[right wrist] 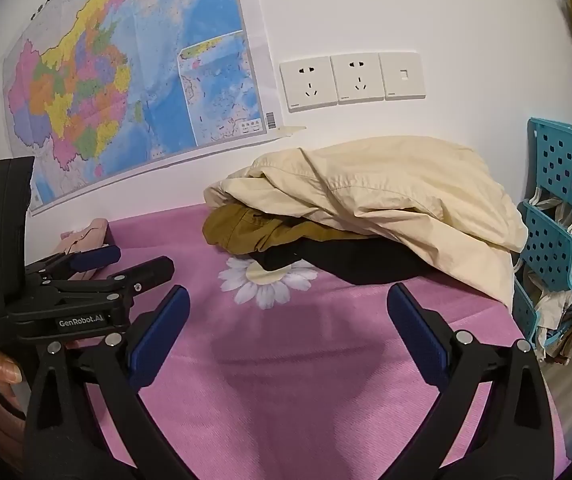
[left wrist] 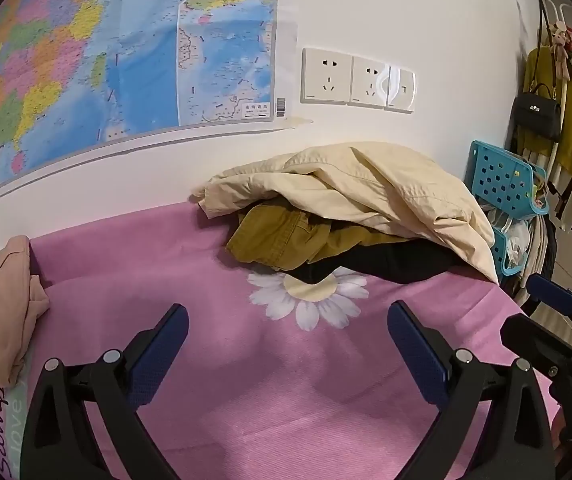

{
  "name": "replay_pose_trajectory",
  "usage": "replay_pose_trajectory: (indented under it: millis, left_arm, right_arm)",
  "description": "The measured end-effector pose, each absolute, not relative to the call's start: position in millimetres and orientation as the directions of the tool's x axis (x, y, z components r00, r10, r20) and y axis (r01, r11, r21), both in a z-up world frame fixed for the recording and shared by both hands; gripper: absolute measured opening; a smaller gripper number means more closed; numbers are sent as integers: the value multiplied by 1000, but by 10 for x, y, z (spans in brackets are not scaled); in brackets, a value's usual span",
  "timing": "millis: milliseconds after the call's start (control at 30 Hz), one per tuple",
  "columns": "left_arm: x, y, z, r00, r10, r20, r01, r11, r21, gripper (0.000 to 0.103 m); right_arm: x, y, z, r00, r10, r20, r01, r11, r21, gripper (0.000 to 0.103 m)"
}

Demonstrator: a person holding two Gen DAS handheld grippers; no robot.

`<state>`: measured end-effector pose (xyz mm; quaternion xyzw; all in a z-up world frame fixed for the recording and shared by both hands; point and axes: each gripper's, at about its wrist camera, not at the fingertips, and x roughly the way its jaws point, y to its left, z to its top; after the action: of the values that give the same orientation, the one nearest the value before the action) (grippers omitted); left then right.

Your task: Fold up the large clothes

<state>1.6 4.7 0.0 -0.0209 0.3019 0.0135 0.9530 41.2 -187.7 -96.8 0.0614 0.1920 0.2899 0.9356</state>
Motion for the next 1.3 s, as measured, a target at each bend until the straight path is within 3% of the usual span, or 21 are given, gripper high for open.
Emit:
replay_pose_trajectory:
  millis: [1300]
  left_arm:
    - [2,41,-11,814,10,-580,-37,999,-35,96]
  right_arm:
    - [392,-1900,-1034,752,580,-312,-527,814,242,97]
